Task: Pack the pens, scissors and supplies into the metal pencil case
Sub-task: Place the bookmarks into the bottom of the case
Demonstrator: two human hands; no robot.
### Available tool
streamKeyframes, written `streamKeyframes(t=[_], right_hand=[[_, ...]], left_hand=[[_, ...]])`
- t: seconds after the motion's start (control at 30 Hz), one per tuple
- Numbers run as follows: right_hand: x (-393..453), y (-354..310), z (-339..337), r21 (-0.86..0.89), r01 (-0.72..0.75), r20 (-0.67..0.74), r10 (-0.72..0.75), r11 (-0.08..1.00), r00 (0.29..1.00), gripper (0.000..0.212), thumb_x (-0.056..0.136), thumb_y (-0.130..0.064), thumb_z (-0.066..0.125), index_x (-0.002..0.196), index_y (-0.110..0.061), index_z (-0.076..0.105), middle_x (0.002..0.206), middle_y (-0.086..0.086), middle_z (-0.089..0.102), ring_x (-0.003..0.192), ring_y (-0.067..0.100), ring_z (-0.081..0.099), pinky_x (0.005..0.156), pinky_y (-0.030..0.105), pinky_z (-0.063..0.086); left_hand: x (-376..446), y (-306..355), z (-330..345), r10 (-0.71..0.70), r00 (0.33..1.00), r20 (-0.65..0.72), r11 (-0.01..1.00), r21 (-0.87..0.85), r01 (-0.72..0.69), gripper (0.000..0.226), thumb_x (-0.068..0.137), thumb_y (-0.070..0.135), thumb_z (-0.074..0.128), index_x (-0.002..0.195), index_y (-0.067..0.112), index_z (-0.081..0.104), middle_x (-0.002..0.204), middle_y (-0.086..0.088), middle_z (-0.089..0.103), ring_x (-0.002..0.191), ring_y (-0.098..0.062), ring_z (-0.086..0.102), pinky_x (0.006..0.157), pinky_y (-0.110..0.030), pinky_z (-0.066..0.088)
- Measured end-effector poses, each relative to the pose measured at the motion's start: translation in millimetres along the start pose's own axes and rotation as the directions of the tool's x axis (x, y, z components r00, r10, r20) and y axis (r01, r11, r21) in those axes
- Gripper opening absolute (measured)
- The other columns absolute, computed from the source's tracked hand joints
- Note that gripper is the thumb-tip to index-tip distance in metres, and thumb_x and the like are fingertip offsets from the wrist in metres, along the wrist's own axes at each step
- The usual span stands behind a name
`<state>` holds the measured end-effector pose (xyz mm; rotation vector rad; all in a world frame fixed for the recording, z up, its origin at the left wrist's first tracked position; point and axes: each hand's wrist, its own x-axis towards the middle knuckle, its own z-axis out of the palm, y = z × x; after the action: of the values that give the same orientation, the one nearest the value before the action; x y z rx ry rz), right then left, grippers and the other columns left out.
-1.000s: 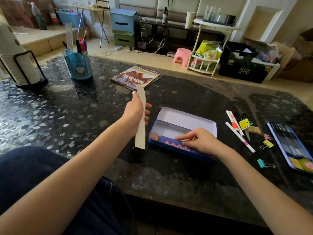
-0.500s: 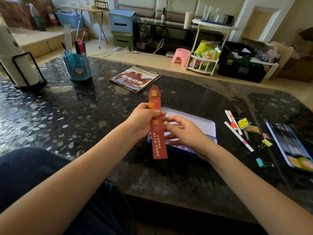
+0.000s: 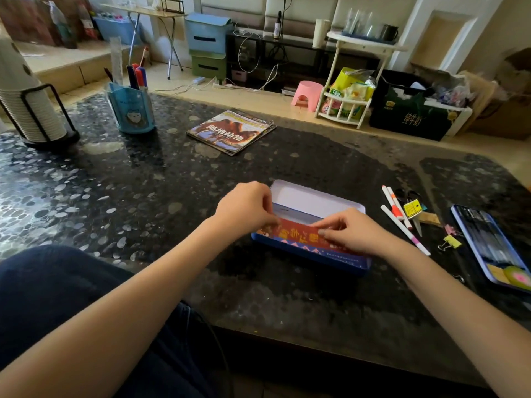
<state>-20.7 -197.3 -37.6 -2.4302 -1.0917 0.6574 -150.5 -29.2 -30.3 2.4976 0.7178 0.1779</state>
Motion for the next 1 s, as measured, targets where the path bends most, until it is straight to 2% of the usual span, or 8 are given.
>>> streamKeyframes(t=[0.07,0.13,0.27,0.47,0.53,0.63,0.8,1.0], right_hand=[[-5,7,6,0.001,-0.009,0.007,0.009,1.000,1.000,0.027,0.091,-0.023,0.061,0.117,-0.029,0.066,0.086,-0.015,0.062,0.068,-0.002,0.053,0.054,0.006,0.034],[-5,10,15,0.058,-0.005,-0.016,0.006,0.998,1.000,0.029,0.089,-0.022,0.064,0.117,-0.030,0.066,0.081,-0.011,0.058,0.067,0.005,0.052,0.057,0.009,0.037],[0,12,31,0.075,-0.001,-0.127,0.011,0.997,0.992,0.025,0.086,-0.019,0.067,0.111,-0.023,0.070,0.095,0.000,0.065,0.075,0.009,0.056,0.065,0.014,0.043],[-4,15,36,0.120,0.026,-0.145,-0.008,0.992,0.989,0.019,0.084,-0.019,0.070,0.102,-0.025,0.073,0.088,-0.011,0.061,0.080,0.008,0.056,0.067,0.014,0.044],[-5,15,36,0.062,0.023,-0.158,-0.013,0.998,0.987,0.017,0.084,-0.022,0.070,0.099,-0.028,0.074,0.086,-0.012,0.058,0.082,0.010,0.055,0.072,0.020,0.046],[-4,18,30,0.076,0.022,-0.102,-0.014,0.997,0.995,0.017,0.083,-0.021,0.071,0.097,-0.029,0.073,0.086,-0.013,0.055,0.082,0.011,0.054,0.069,0.018,0.044],[-5,19,31,0.068,0.013,-0.112,-0.006,0.998,0.994,0.014,0.082,-0.023,0.071,0.092,-0.031,0.065,0.095,-0.004,0.061,0.081,0.008,0.055,0.068,0.016,0.044],[-1,15,34,0.134,-0.012,-0.122,0.028,0.991,0.992,0.005,0.083,-0.022,0.071,0.088,-0.023,0.069,0.085,-0.003,0.060,0.075,0.009,0.054,0.062,0.015,0.041]], left_hand=[[-1,1,5,0.021,0.998,0.059,0.999,0.038,-0.023,0.019,0.072,0.029,0.077,0.075,0.019,0.061,0.084,0.002,0.064,0.081,-0.016,0.060,0.071,-0.033,0.052],[0,-2,8,0.035,0.998,0.050,0.991,0.128,-0.041,0.016,0.074,0.027,0.075,0.083,0.020,0.063,0.088,0.003,0.062,0.087,-0.017,0.059,0.071,-0.032,0.050],[0,-7,11,0.067,0.996,0.060,0.963,0.259,-0.080,0.017,0.081,0.021,0.068,0.097,0.021,0.064,0.103,-0.002,0.062,0.097,-0.021,0.058,0.069,-0.030,0.042],[3,-7,13,0.091,0.992,0.093,0.943,0.311,-0.115,0.017,0.082,0.021,0.066,0.099,0.021,0.069,0.106,-0.002,0.064,0.099,-0.022,0.057,0.075,-0.032,0.045],[2,-7,14,0.121,0.986,0.118,0.904,0.397,-0.158,0.017,0.084,0.024,0.064,0.099,0.025,0.071,0.103,-0.001,0.066,0.101,-0.023,0.056,0.081,-0.033,0.042],[2,-10,15,0.215,0.958,0.187,0.792,0.540,-0.284,0.020,0.089,0.024,0.055,0.104,0.029,0.069,0.104,0.001,0.066,0.104,-0.022,0.054,0.084,-0.032,0.034],[0,-6,11,0.177,0.952,0.248,0.797,0.531,-0.287,0.026,0.096,0.030,0.041,0.104,0.024,0.065,0.103,0.000,0.066,0.097,-0.021,0.058,0.089,-0.038,0.034],[-3,-6,15,0.129,0.920,0.369,0.856,0.427,-0.291,0.042,0.089,0.059,0.043,0.107,0.028,0.064,0.101,0.003,0.065,0.089,-0.018,0.059,0.076,-0.035,0.049]])
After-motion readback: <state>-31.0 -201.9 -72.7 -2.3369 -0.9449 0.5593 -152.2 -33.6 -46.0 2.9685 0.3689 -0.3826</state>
